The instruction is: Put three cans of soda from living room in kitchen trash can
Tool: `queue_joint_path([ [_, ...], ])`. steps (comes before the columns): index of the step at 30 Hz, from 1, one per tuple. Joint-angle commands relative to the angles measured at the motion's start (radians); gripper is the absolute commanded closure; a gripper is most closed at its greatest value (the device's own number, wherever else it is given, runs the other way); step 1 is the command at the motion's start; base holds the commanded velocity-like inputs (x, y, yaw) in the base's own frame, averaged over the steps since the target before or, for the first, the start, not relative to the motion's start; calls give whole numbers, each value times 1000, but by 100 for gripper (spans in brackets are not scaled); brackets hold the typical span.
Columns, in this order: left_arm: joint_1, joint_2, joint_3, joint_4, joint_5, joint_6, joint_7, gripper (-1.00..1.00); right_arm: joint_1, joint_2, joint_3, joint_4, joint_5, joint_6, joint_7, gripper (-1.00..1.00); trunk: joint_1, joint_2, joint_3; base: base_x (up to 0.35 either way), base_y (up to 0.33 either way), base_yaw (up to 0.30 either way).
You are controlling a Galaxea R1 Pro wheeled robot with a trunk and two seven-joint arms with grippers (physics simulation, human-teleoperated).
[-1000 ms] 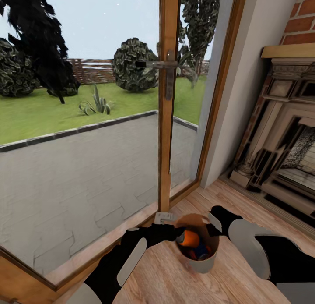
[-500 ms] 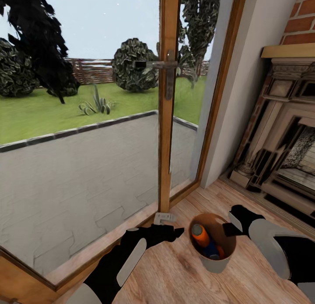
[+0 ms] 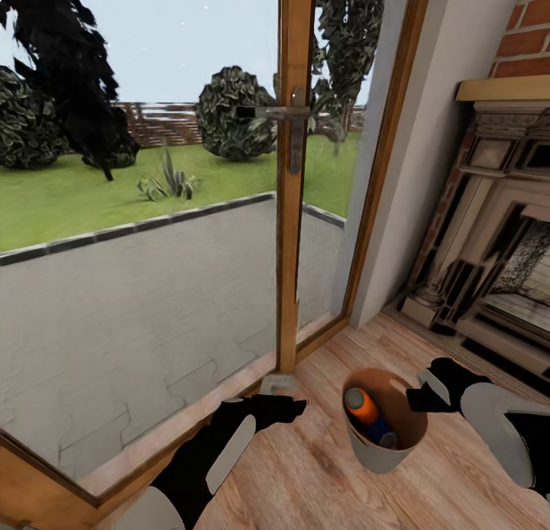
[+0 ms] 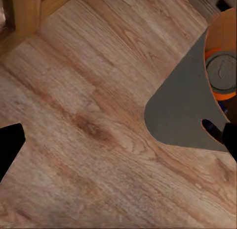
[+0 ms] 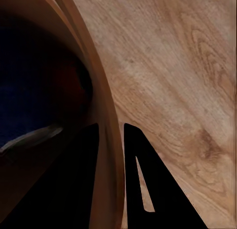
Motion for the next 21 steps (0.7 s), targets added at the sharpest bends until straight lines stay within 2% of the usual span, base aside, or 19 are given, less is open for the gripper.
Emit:
queue_joint_path([
  [1, -1, 0, 0, 9, 1, 0, 9, -100, 0, -2, -5, 0, -7, 0, 4, 100, 0, 0, 0, 0, 0, 0],
  [6, -4, 2, 8, 118, 5, 0, 90, -100, 0, -8, -4, 1, -8, 0, 5, 100, 0, 0, 0, 0, 0, 0],
  [9, -4, 1, 11, 146, 13, 1, 137, -100, 0, -8, -4, 1, -8, 0, 5, 100, 0, 0, 0, 0, 0, 0],
  [10, -4, 1, 12, 155, 27, 2, 179, -100, 0, -9, -4, 1, -8, 0, 5, 100, 0, 0, 0, 0, 0, 0],
  [14, -5, 2, 13, 164, 64, 1, 243, -100, 0, -12, -4, 1, -8, 0, 5, 100, 0, 0, 0, 0, 0, 0],
  [17, -4, 4, 13, 168, 81, 3, 266, -100, 0, -18, -4, 1, -8, 0, 6, 100, 0, 0, 0, 0, 0, 0],
  [21, -3, 3, 12, 167, 84, 3, 273, -100, 0, -20, -4, 1, -8, 0, 6, 100, 0, 0, 0, 0, 0, 0],
])
